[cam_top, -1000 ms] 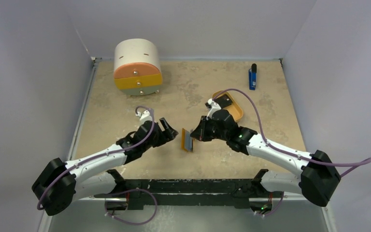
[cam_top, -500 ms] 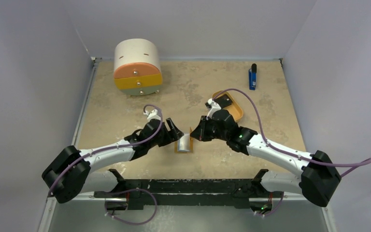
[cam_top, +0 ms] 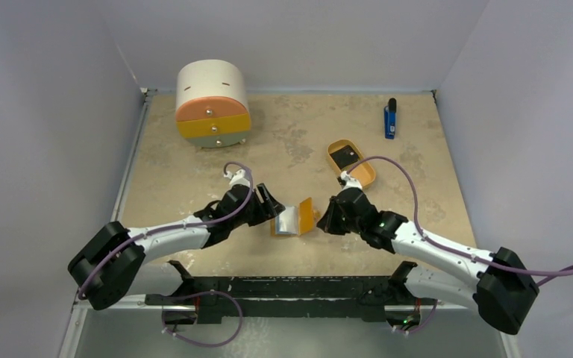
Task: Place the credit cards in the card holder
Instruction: Open the card holder at the center of the board.
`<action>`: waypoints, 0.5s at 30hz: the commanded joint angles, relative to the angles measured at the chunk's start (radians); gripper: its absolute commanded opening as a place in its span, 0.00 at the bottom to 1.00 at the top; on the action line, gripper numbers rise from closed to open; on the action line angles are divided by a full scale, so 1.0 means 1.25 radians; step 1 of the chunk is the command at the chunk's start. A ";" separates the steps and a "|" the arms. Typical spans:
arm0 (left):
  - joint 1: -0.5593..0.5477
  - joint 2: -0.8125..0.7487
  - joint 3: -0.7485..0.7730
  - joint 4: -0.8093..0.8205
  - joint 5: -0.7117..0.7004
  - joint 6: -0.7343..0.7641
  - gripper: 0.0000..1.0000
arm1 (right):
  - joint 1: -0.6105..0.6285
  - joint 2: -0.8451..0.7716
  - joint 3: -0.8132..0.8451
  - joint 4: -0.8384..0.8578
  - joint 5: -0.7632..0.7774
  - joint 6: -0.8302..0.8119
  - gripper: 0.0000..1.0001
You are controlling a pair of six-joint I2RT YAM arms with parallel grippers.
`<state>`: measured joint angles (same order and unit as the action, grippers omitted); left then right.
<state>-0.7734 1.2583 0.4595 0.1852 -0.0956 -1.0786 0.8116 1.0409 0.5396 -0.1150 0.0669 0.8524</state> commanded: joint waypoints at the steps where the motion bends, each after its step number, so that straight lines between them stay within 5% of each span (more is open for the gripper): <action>1: 0.003 0.035 0.024 0.087 0.037 0.019 0.58 | 0.001 -0.012 -0.039 -0.059 0.063 0.061 0.00; 5: 0.003 0.077 0.018 0.108 0.044 0.025 0.54 | 0.001 -0.009 -0.042 -0.106 0.077 0.083 0.02; 13: 0.003 0.101 -0.005 0.156 0.054 0.010 0.52 | 0.001 -0.110 -0.015 -0.045 0.016 -0.006 0.86; 15: 0.003 0.103 -0.001 0.156 0.057 0.011 0.52 | 0.004 -0.074 0.016 -0.028 -0.027 -0.030 0.95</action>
<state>-0.7734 1.3846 0.4587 0.3054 -0.0422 -1.0775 0.8112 0.9138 0.4862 -0.2211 0.1196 0.8921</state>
